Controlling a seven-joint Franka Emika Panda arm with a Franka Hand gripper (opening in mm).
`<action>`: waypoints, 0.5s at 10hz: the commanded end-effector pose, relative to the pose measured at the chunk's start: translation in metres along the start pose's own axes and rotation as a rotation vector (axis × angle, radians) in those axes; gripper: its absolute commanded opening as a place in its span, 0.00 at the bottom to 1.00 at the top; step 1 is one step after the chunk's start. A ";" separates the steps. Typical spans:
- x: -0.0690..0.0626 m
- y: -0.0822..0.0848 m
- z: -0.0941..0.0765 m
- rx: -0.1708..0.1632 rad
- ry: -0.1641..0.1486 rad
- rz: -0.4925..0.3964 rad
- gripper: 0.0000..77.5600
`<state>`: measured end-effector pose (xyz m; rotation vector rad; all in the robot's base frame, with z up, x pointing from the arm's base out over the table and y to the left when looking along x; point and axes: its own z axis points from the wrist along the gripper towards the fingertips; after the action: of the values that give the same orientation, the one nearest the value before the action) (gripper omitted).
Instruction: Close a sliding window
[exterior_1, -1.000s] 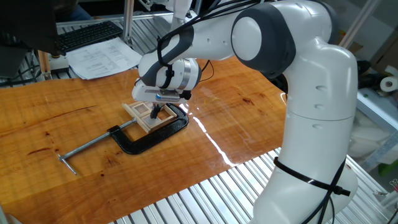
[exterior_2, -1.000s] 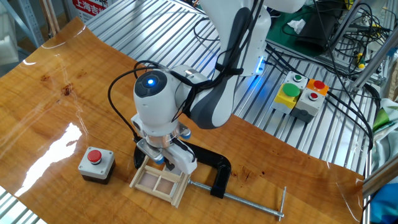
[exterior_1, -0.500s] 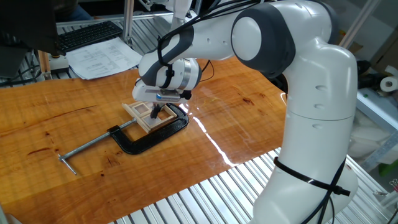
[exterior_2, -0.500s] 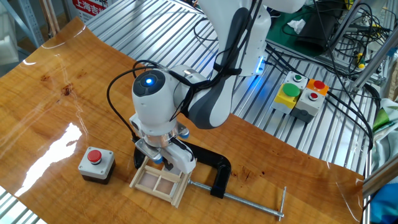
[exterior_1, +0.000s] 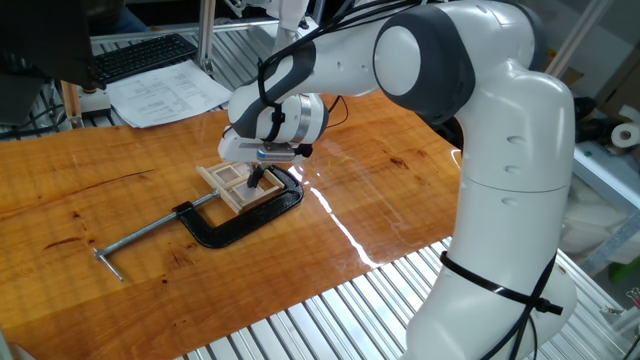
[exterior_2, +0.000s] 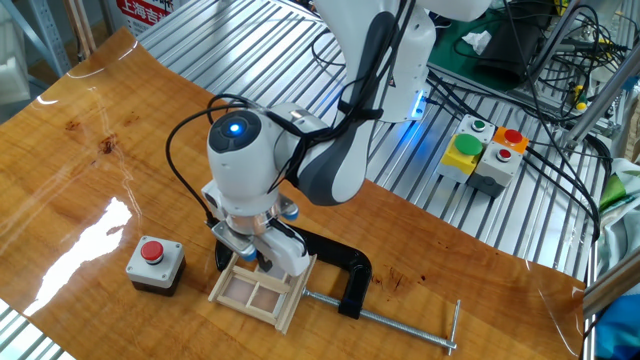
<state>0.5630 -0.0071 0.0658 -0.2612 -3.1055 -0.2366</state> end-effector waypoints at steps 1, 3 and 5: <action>0.000 -0.009 -0.001 0.013 0.003 -0.012 0.00; -0.002 -0.015 -0.004 0.018 0.002 -0.027 0.00; -0.003 -0.020 -0.006 0.022 0.002 -0.037 0.00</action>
<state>0.5609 -0.0249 0.0661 -0.2148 -3.1050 -0.2081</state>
